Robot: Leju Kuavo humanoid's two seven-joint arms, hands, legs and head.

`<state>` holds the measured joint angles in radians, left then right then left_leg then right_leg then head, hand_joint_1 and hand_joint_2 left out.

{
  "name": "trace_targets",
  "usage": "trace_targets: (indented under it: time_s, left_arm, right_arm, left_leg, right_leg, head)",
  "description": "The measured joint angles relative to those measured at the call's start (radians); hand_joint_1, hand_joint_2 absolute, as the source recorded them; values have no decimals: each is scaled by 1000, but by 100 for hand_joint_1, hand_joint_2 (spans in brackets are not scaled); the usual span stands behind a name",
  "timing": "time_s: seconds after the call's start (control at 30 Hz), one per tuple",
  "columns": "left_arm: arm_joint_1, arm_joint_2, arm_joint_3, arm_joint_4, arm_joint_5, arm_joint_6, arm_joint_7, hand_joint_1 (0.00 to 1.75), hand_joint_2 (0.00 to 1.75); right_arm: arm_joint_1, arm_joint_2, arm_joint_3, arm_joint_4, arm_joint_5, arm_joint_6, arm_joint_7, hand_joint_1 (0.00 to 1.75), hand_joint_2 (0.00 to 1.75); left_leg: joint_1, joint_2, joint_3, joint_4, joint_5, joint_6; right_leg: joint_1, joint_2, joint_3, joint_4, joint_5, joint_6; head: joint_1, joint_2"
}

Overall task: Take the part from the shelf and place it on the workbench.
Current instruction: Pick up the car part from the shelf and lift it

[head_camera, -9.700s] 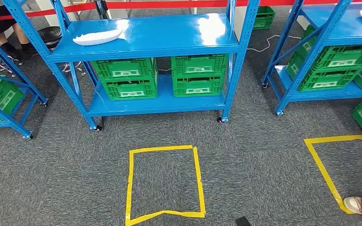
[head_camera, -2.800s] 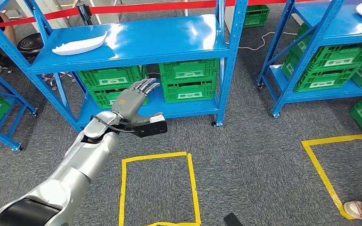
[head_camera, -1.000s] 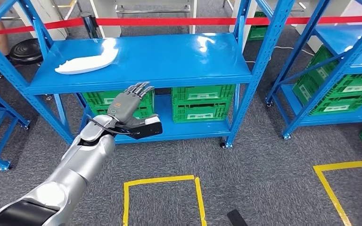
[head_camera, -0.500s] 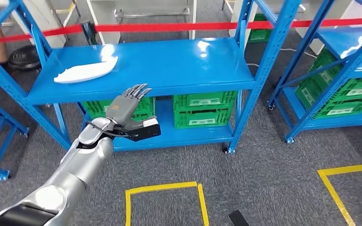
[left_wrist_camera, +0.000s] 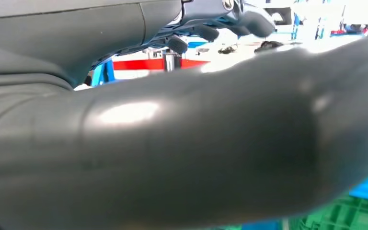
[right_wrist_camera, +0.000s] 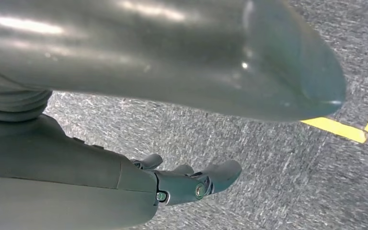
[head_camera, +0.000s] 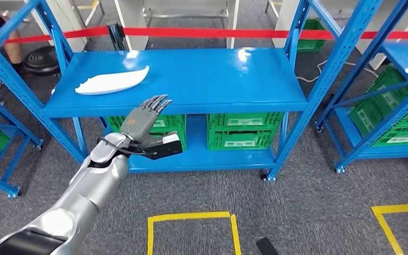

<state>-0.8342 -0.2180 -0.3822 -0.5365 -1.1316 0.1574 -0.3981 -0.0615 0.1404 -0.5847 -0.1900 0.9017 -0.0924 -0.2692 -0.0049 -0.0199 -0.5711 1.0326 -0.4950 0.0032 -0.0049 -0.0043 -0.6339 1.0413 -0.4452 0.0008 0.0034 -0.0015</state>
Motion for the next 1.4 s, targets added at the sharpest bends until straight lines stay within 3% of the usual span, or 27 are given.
trace_targets:
  time_s: [0.07,0.13,0.23,0.27,0.3,0.33,0.4,0.47,0.57,0.63,0.7,0.77,0.8,0.83,0.9,0.97,1.13,1.2,1.27,1.3,1.33,1.4]
  left_arm:
    - [0,-1,0,-3,-1,0,0,0,0]
    - [-3,-1,0,-8,-1,0,-1,0,0]
    - [-2,-1,1,-8,-1,-1,-1,0,0]
    - [1,0,1,-7,-1,-1,0,0,0]
    - [4,0,1,-6,-1,-2,1,0,0]
    - [5,1,1,-6,-2,-3,4,0,0]
    - [4,2,1,-5,-6,-4,13,0,0]
    - [0,3,0,-3,-15,-6,29,0,0]
    - [-5,8,0,4,-28,-12,55,0,0]
    - [-12,12,0,10,-37,-13,72,0,0]
    - [-20,13,0,18,-42,-14,83,0,0]
    - [-23,16,1,29,-42,-15,89,0,0]
    - [-23,19,1,35,-43,-15,91,0,0]
    - [-22,21,2,39,-43,-15,92,0,0]
    - [-23,24,3,44,-43,-15,93,0,0]
    - [-24,26,5,47,-43,-15,93,0,0]
    - [-25,29,10,50,-43,-12,96,0,0]
    - [-25,32,11,51,-45,-10,100,0,0]
    - [-21,34,11,52,-48,-10,102,0,0]
    - [-19,36,12,53,-50,-10,103,0,0]
    - [-17,37,12,53,-52,-10,103,0,0]
    - [-16,39,15,53,-53,-9,103,0,0]
  right_arm:
    - [-1,1,0,0,6,-3,1,0,0]
    - [-2,2,0,0,10,-4,2,0,0]
    - [-4,3,0,0,16,-3,5,0,0]
    - [-4,3,0,0,18,-2,6,0,0]
    - [-3,3,0,0,19,-1,7,0,0]
    - [-3,3,0,0,20,0,7,0,0]
    - [-3,4,0,0,23,2,7,0,0]
    - [-6,4,0,0,26,4,6,0,0]
    - [-8,5,0,0,30,9,6,0,0]
    - [-9,5,0,0,34,10,6,0,0]
    - [-10,5,0,0,38,11,6,0,0]
    - [-9,5,0,0,40,12,6,0,0]
    - [-8,5,0,0,41,13,6,0,0]
    - [-7,5,0,0,42,13,7,0,0]
    - [-7,5,0,0,43,13,7,0,0]
    - [-8,5,0,0,44,14,7,0,0]
    - [-8,6,-1,0,49,14,6,0,0]
    - [-9,6,-1,0,49,13,6,0,0]
    - [-9,6,-1,0,50,13,6,0,0]
    - [-8,6,-1,0,51,14,6,0,0]
    - [-8,6,-1,0,51,14,6,0,0]
    - [-8,6,-1,0,52,15,6,0,0]
  left_leg:
    - [0,1,3,-4,-4,-11]
    - [0,5,-10,30,-24,-22]
    - [5,9,-112,214,-91,-34]
    - [7,9,-147,265,-98,-36]
    - [9,10,-166,281,-85,-38]
    - [11,11,-165,257,-53,-38]
    - [12,14,-119,128,36,-36]
    - [10,16,-74,22,74,-29]
    - [7,13,-63,-1,64,-10]
    - [10,13,-54,-9,62,2]
    - [12,13,-46,-12,57,11]
    - [11,12,-42,-10,50,16]
    - [10,12,-38,-9,46,16]
    - [10,11,-34,-6,41,15]
    - [10,9,-22,-2,29,10]
    - [6,6,-17,2,19,0]
    - [5,7,-22,17,2,-29]
    - [8,10,-68,108,-41,-39]
    - [9,11,-143,241,-87,-45]
    - [9,12,-168,278,-89,-46]
    - [10,12,-176,279,-72,-45]
    - [10,13,-135,172,6,-41]
  right_leg:
    - [-3,1,7,-10,-3,-8]
    - [-10,1,21,-18,-7,-18]
    - [-12,1,38,-21,-19,-30]
    - [-12,2,43,-21,-24,-31]
    - [-12,3,50,-21,-29,-30]
    - [-13,4,58,-21,-35,-28]
    - [-13,5,74,-20,-49,-21]
    - [-10,7,81,-18,-59,-9]
    - [-9,7,79,-22,-65,8]
    - [-11,6,70,7,-84,19]
    - [-12,6,14,115,-130,26]
    - [-12,6,-67,245,-165,29]
    - [-12,6,-91,270,-158,29]
    - [-12,6,-95,255,-130,28]
    - [-12,6,-52,130,-43,23]
    - [-9,6,-6,23,-2,15]
    - [-10,8,15,-8,-10,-14]
    - [-13,7,23,-12,-12,-25]
    - [-12,7,26,-11,-17,-30]
    - [-12,7,28,-11,-19,-31]
    - [-12,8,31,-10,-21,-30]
    - [-13,9,39,-8,-28,-26]
  head:
    - [0,0]
    - [-3,0]
    - [-6,0]
    - [-6,0]
    - [-6,0]
    - [-7,0]
    - [-6,0]
    - [-6,0]
    - [-4,0]
    - [-2,0]
    - [2,0]
    - [3,0]
    - [3,0]
    - [3,0]
    - [3,0]
    - [3,0]
    - [1,0]
    - [-1,0]
    - [-2,0]
    - [-2,0]
    - [-2,0]
    - [-2,0]
